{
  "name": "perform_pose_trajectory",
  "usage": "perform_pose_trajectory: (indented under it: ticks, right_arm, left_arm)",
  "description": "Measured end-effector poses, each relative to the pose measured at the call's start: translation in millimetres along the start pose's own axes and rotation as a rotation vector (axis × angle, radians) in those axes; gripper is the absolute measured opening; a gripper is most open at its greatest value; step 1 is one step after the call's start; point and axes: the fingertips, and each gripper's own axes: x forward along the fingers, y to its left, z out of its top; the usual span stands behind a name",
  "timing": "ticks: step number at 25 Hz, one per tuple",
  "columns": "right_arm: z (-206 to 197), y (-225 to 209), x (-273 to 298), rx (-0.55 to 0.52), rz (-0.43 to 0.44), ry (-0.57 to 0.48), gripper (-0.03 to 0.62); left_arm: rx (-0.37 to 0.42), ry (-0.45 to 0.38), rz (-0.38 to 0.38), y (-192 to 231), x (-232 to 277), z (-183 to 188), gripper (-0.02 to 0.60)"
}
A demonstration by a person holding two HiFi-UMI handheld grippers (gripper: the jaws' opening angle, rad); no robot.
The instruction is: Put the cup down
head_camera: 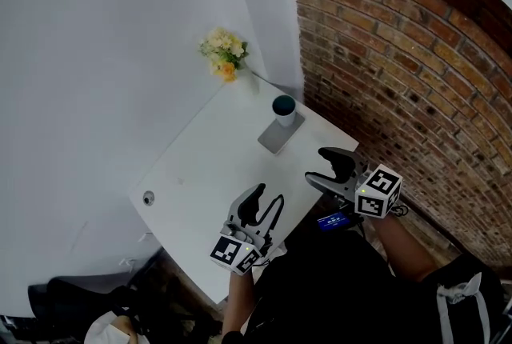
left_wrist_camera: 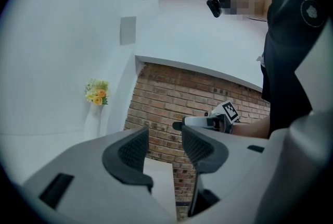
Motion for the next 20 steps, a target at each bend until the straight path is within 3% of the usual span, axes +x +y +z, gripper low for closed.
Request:
perform_pose_trajectory:
  ticks: [20]
  right_arm:
    - [-15,-18,9,-0.050,-0.064,0.074,0.293]
  left_arm:
    - [-0.009,0.007,0.001,11,6,3,0.195]
